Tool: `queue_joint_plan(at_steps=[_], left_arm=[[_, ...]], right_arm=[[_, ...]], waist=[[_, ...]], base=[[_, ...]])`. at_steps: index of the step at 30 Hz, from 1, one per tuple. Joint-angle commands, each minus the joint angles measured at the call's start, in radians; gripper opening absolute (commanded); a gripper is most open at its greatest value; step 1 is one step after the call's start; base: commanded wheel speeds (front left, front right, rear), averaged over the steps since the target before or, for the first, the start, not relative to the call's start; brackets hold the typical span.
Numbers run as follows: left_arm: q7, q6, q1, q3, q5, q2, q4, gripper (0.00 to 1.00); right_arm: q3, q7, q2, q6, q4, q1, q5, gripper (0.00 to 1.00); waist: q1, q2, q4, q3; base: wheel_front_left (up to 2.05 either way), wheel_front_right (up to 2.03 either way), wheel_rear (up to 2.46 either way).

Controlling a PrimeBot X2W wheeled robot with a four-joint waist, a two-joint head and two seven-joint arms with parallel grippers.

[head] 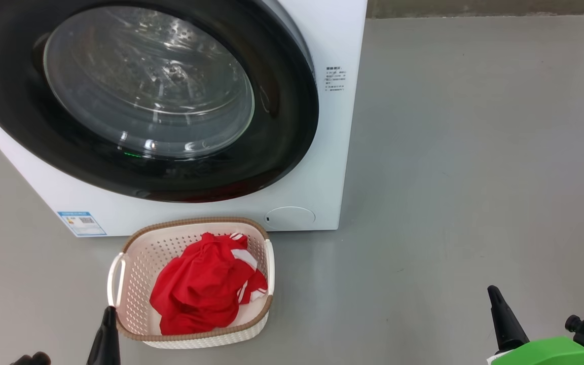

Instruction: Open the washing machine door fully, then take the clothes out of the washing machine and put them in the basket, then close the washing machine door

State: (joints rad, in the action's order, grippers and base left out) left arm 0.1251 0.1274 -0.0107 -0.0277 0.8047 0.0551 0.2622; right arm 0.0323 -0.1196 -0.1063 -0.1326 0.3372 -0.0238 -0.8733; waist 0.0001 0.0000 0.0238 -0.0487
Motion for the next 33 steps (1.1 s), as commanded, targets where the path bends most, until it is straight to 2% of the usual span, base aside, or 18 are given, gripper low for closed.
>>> queue_joint_plan(at_steps=[1, 33], left_arm=[[-0.006, 0.001, 0.039, 0.023, 0.033, 0.018, -0.019, 0.00], [-0.093, 0.002, 0.071, 0.061, 0.361, 0.016, -0.019, 0.00]], right_arm=[[0.000, 0.010, -0.006, 0.001, -0.030, -0.040, -0.031, 0.00], [0.033, 0.102, 0.019, 0.001, -0.056, -0.058, -0.322, 0.00]], waist=[[-0.0001, 0.0000, -0.001, 0.001], [-0.0001, 0.0000, -0.010, 0.020]], base=[[0.00, 0.00, 0.00], [0.00, 0.00, 0.00]])
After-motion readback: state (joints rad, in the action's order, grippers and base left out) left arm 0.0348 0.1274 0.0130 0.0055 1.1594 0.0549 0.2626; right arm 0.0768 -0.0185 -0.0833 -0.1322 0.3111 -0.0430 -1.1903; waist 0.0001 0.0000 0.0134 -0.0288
